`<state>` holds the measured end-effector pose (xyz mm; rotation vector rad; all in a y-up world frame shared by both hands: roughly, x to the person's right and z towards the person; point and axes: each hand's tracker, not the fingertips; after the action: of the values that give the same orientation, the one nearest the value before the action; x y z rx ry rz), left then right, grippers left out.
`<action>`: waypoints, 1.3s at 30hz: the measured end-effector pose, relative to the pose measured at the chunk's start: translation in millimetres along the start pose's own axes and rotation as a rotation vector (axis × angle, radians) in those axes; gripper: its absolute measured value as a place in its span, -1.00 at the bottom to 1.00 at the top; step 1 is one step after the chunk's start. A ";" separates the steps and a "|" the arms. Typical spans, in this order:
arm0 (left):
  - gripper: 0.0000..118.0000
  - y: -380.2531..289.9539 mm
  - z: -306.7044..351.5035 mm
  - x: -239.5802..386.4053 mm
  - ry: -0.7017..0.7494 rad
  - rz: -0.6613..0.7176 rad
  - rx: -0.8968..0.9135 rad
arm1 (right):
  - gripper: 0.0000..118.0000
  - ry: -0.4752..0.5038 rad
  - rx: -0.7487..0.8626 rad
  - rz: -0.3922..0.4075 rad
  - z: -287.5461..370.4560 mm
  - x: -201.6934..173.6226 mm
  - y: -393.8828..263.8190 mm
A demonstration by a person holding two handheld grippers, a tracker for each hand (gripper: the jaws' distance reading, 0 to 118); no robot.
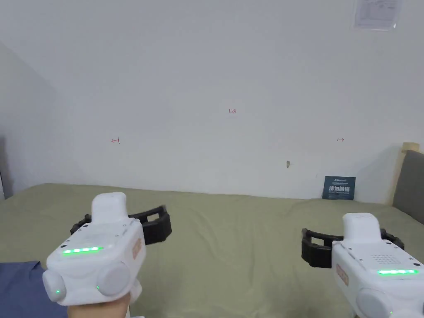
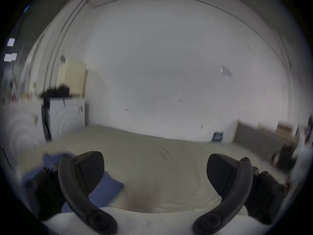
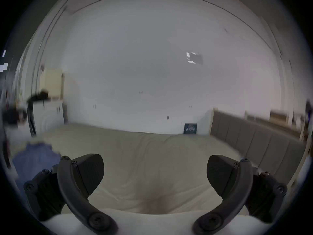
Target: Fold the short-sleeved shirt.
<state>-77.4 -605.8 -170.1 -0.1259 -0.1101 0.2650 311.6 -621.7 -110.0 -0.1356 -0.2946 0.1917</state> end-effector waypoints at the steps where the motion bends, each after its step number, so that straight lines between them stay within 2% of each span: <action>1: 1.00 6.3 -2.4 -10.2 -0.055 0.167 -0.011 | 0.99 0.001 0.039 0.175 2.6 -11.0 6.0; 2: 1.00 10.1 -4.8 -20.9 -0.092 0.341 -0.020 | 0.99 0.002 0.087 0.359 7.4 -22.7 9.9; 4: 1.00 4.6 -15.7 -55.7 -0.101 0.860 -0.031 | 0.99 -0.002 0.167 0.799 13.0 -47.3 11.5; 6: 1.00 -18.3 -16.4 -82.1 -0.054 1.361 -0.011 | 0.99 -0.015 0.176 1.257 11.3 -63.3 -2.1; 7: 1.00 -34.3 -15.7 -91.3 -0.001 1.545 0.004 | 0.99 -0.033 0.172 1.440 10.2 -67.5 -14.2; 8: 1.00 -49.1 -6.7 -85.9 0.066 1.645 0.034 | 0.99 -0.040 0.187 1.600 8.8 -71.6 -26.4; 9: 1.00 -56.0 -4.5 -89.1 0.134 1.644 0.030 | 0.99 -0.030 0.189 1.638 8.0 -73.0 -34.0; 10: 1.00 -59.4 -1.2 -91.4 0.184 1.559 0.045 | 0.99 -0.002 0.174 1.628 7.9 -73.7 -35.5; 11: 1.00 -60.1 2.4 -93.3 0.219 1.458 0.033 | 0.99 0.037 0.161 1.533 8.0 -69.9 -38.2; 12: 1.00 -55.5 5.7 -89.3 0.209 1.268 0.028 | 0.99 0.061 0.121 1.390 6.9 -68.8 -33.0; 13: 1.00 -48.1 7.6 -82.6 0.211 1.124 0.035 | 0.99 0.062 0.109 1.286 5.5 -66.6 -29.0; 14: 1.00 -39.1 9.5 -75.4 0.211 0.979 0.037 | 0.99 0.054 0.102 1.093 2.9 -61.5 -20.2; 16: 1.00 -12.2 6.9 -52.9 0.139 0.619 0.052 | 0.99 0.101 0.027 0.631 -6.0 -36.9 -1.7; 18: 1.00 4.0 8.8 -16.3 0.177 0.106 0.062 | 0.99 0.096 -0.019 0.151 -11.0 -10.1 11.6; 20: 1.00 7.9 11.0 19.9 0.189 -0.227 0.111 | 0.99 0.091 -0.021 -0.150 -14.0 2.5 13.9; 21: 1.00 5.4 11.0 32.7 0.194 -0.288 0.082 | 0.99 0.067 -0.029 -0.223 -15.2 6.0 11.6; 22: 1.00 3.9 11.3 40.7 0.192 -0.292 0.048 | 0.99 0.033 -0.044 -0.254 -16.4 6.3 10.0; 23: 1.00 2.4 12.9 49.0 0.180 -0.294 0.015 | 0.99 -0.020 -0.008 -0.210 11.5 -10.1 21.1; 24: 1.00 4.4 -7.3 10.4 0.158 -0.197 0.013 | 0.99 -0.030 0.005 -0.197 15.9 -14.1 19.7; 26: 1.00 0.4 -6.2 11.1 0.138 -0.166 0.026 | 0.99 -0.013 0.000 -0.204 24.0 -18.2 18.9; 27: 1.00 -1.4 -6.6 12.6 0.140 -0.171 0.027 | 0.99 -0.004 -0.049 -0.240 -10.5 -2.0 9.5; 30: 1.00 -4.2 1.0 19.1 0.148 -0.259 0.036 | 0.99 -0.016 -0.047 -0.256 -11.8 -0.7 11.5; 31: 1.00 -3.8 2.0 19.9 0.142 -0.268 0.036 | 0.99 0.006 -0.040 -0.252 -13.8 1.7 12.7; 37: 1.00 8.6 4.4 21.2 0.134 -0.251 0.039 | 0.99 -0.004 -0.033 -0.215 -28.3 10.2 17.1; 38: 1.00 9.9 5.0 22.0 0.136 -0.258 0.040 | 0.98 -0.012 -0.035 -0.210 -30.3 11.2 18.2; 39: 1.00 9.9 1.3 19.7 0.136 -0.259 0.031 | 0.86 -0.001 -0.029 -0.205 -20.8 10.0 17.7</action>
<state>-61.3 -591.0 -168.4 -0.0972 0.0135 -0.0009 324.3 -604.6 -129.8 -0.1333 -0.3101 -0.0159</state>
